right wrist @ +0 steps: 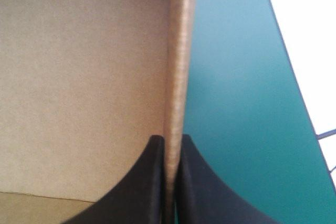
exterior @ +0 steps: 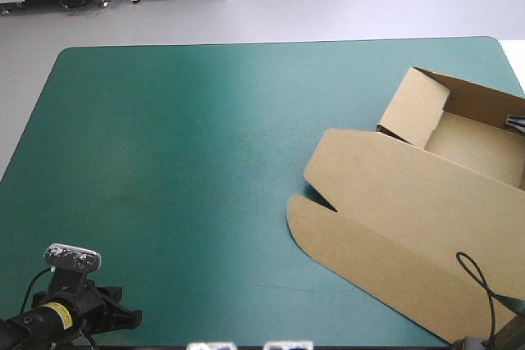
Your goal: Fold the box
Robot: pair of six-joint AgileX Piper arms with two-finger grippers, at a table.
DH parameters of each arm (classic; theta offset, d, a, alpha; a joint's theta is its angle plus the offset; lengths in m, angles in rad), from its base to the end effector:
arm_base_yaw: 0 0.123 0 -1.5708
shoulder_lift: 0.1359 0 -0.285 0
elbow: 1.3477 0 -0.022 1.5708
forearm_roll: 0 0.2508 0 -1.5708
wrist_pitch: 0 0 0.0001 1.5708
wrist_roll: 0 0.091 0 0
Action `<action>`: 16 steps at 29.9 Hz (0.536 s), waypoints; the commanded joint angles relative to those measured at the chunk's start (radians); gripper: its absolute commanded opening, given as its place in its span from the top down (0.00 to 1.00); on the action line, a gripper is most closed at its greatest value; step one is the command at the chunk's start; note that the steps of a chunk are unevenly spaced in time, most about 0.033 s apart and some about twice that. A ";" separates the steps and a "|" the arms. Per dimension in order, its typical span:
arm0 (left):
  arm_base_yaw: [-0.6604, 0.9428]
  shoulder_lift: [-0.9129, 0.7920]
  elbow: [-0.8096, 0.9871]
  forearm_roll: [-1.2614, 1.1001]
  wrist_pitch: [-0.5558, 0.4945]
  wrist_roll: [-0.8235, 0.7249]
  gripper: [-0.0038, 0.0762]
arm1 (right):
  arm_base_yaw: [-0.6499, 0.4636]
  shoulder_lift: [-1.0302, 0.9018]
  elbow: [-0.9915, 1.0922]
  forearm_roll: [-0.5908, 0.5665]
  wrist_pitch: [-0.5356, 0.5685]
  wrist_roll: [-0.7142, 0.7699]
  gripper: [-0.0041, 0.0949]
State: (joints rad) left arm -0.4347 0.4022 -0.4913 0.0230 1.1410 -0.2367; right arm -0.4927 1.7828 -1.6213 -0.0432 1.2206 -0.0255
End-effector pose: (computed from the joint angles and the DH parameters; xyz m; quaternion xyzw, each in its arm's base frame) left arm 0.0462 -0.0194 0.2599 0.0958 0.9496 -0.0875 0.2855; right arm 0.3274 -0.1800 0.3067 0.2248 0.9644 -0.0556 0.1275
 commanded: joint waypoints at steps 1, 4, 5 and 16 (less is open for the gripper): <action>-0.003 0.008 -0.023 -0.005 -0.042 -0.006 0.96 | -0.079 -0.015 -0.025 -0.016 0.005 -0.016 0.98; -0.003 0.008 -0.023 -0.005 -0.042 -0.006 0.96 | -0.092 0.008 -0.025 -0.025 0.008 -0.059 0.97; -0.003 0.008 -0.023 -0.005 -0.042 -0.006 0.96 | -0.089 0.016 -0.025 -0.022 0.010 -0.066 0.96; -0.003 0.008 -0.023 -0.005 -0.040 -0.006 0.96 | -0.058 0.023 -0.038 -0.005 -0.010 -0.122 0.52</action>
State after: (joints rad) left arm -0.4347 0.3997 -0.4913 0.0230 1.1410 -0.2367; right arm -0.5490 1.8535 -1.6243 -0.0448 1.2089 -0.1209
